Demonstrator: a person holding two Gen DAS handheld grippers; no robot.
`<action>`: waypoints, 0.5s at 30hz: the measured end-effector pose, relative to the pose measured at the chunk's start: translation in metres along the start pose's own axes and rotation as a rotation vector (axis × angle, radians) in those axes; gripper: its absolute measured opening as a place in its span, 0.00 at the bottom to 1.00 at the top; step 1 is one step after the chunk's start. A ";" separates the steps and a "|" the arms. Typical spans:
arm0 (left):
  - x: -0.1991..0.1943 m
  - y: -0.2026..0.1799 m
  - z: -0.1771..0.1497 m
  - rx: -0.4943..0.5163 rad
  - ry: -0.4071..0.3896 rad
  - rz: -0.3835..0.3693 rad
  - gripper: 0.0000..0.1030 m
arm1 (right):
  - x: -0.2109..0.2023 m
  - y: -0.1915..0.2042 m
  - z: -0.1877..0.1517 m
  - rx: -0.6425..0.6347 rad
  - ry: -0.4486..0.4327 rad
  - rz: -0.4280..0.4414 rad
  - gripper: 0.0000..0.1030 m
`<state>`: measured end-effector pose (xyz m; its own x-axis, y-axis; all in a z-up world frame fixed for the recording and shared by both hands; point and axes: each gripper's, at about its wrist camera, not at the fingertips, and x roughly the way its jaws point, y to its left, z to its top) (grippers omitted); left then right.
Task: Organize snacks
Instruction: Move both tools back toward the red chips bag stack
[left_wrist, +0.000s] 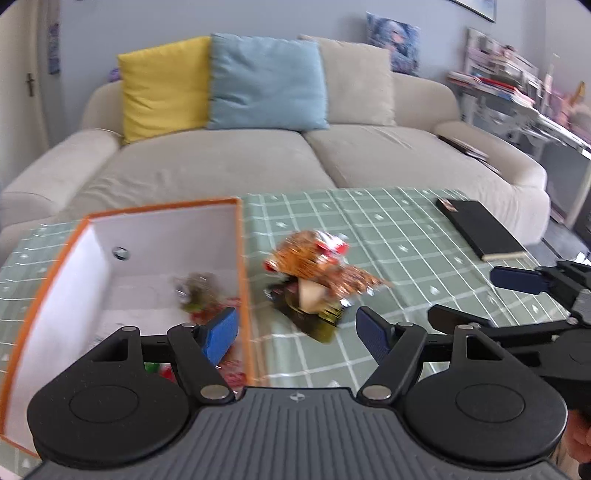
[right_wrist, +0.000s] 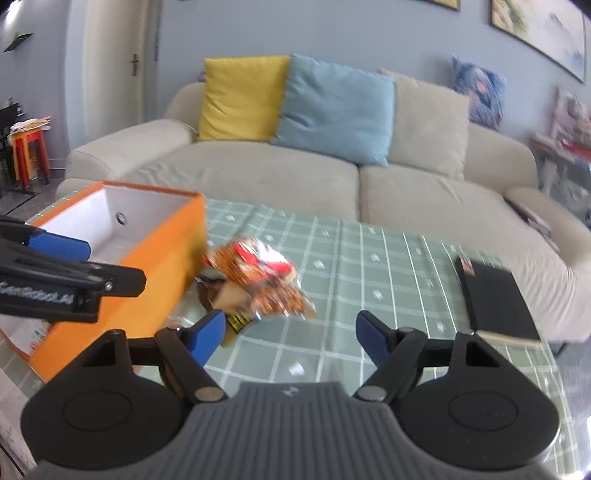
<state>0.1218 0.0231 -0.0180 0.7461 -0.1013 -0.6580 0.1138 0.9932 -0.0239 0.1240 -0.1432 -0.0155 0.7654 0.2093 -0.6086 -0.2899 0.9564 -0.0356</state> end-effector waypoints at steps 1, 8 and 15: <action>0.002 -0.003 -0.003 0.003 0.006 -0.008 0.83 | 0.002 -0.005 -0.002 0.010 0.007 -0.002 0.73; 0.016 -0.009 -0.010 -0.007 0.025 -0.034 0.83 | 0.019 -0.019 -0.017 0.055 0.042 0.004 0.73; 0.029 -0.014 0.000 0.025 0.035 -0.015 0.81 | 0.041 -0.023 -0.018 0.069 0.071 0.029 0.73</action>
<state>0.1421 0.0063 -0.0369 0.7210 -0.1135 -0.6835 0.1413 0.9898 -0.0153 0.1516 -0.1603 -0.0534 0.7137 0.2247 -0.6634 -0.2695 0.9623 0.0360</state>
